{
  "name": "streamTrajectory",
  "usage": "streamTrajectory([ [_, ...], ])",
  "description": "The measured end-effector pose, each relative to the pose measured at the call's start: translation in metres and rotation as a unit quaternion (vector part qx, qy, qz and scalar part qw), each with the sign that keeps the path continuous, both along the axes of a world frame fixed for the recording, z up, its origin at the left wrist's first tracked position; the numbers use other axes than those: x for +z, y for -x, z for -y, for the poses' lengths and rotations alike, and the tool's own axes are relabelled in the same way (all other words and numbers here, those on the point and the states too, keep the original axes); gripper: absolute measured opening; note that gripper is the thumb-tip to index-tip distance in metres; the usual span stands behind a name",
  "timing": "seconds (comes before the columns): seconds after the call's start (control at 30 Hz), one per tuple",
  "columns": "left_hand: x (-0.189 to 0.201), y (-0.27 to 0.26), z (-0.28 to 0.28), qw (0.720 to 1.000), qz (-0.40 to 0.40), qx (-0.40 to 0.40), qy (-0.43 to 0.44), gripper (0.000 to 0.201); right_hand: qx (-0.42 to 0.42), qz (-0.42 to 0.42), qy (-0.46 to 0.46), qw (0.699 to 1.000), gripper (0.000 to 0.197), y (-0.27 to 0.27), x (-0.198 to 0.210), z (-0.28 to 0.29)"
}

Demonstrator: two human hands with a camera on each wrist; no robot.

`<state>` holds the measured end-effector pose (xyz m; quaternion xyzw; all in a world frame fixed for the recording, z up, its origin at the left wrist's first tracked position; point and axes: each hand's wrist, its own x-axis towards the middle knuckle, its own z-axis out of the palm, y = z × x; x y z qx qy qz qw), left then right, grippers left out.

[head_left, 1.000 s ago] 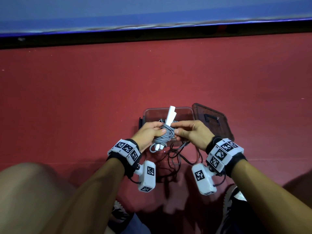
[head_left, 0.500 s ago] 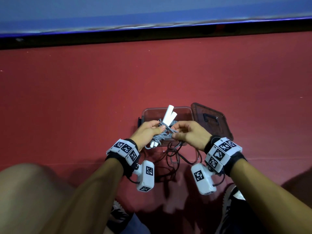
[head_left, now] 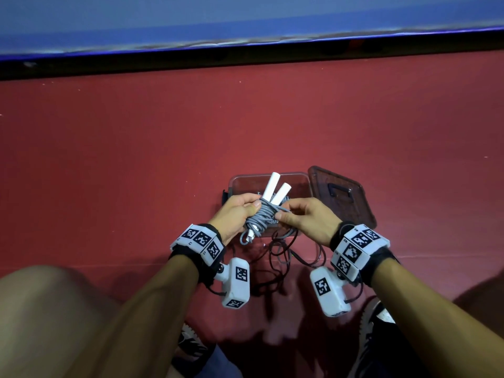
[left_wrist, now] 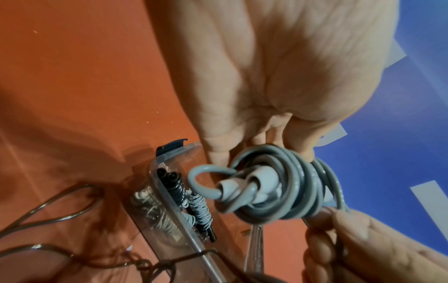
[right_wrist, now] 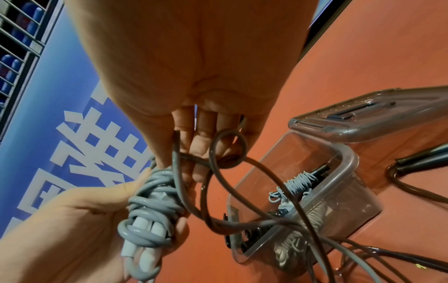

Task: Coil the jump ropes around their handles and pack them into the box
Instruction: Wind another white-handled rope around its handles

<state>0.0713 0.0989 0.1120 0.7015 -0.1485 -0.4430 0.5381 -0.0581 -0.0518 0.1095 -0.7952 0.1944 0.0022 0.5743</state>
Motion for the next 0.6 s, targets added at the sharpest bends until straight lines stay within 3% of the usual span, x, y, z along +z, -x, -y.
streamTrajectory([
  [0.1,0.000,-0.001,-0.001,1.000,0.000,0.001,-0.001,0.026,-0.018,0.020,-0.017,0.999,0.019,-0.001,0.002,0.000],
  [0.3,-0.003,-0.002,0.000,1.000,-0.021,0.016,0.006,0.030,-0.051,0.037,0.039,0.997,0.023,-0.002,-0.004,0.004],
  [0.6,-0.005,0.000,0.001,0.999,-0.044,0.029,0.014,0.024,-0.017,-0.004,0.131,0.991,0.035,-0.003,-0.010,0.007],
])
